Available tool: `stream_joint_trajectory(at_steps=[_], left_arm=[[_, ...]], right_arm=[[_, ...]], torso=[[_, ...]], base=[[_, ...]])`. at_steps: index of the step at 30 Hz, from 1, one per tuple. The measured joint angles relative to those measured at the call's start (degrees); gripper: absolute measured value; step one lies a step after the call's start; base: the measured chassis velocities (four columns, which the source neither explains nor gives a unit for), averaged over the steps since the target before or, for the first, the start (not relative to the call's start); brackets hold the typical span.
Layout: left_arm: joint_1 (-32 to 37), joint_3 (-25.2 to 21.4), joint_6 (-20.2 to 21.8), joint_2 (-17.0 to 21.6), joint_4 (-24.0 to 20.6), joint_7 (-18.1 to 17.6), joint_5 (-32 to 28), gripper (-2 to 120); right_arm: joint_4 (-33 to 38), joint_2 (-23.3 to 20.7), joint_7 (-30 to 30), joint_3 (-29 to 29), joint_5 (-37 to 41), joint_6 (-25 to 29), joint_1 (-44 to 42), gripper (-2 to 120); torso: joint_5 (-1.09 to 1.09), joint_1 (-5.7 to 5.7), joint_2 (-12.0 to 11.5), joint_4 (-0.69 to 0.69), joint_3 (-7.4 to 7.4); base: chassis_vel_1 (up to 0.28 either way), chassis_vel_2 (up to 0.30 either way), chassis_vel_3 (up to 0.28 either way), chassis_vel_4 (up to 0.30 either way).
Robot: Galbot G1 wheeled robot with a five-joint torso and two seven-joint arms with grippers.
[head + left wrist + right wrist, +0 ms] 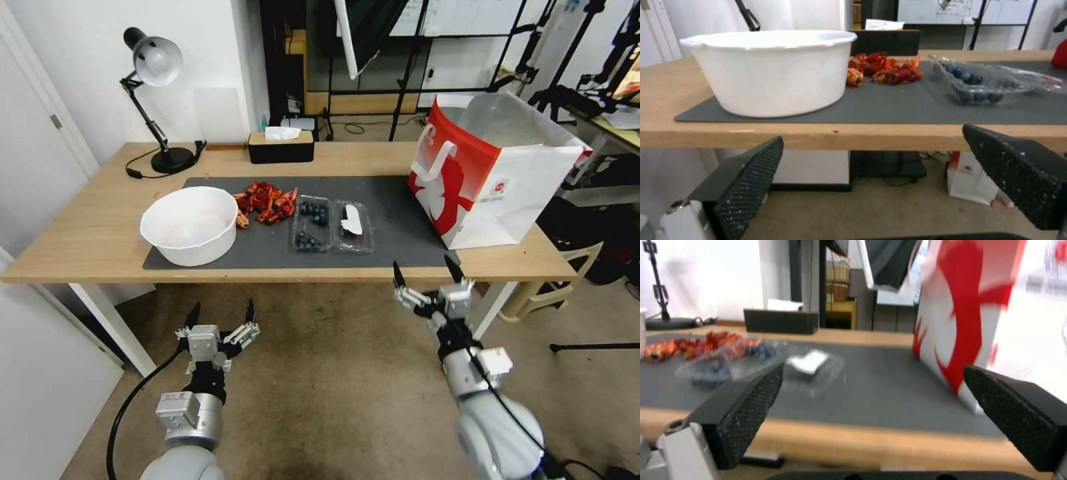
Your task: Close the takeout container lid, then place the container into the takeout bag.
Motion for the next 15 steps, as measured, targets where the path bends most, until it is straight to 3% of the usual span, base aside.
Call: stream_joint_trajectory(at_steps=[5, 15], left_arm=[[0.2, -0.1, -0.1, 0.2, 0.3, 0.6, 0.0, 100], [-0.1, -0.1, -0.2, 0.2, 1.0, 1.0, -0.1, 100]], right_arm=[[-1.6, 1.5, 0.1, -0.9, -0.8, 2.4, -2.3, 100], [-2.1, 1.5, 0.1, -1.7, -1.7, 2.2, -1.9, 100]], torso=[[0.0, 0.01, 0.0, 0.0, 0.0], [-0.01, 0.01, 0.0, 0.0, 0.0]], base=[[0.0, 0.0, 0.0, 0.0], [0.0, 0.0, 0.0, 0.0]])
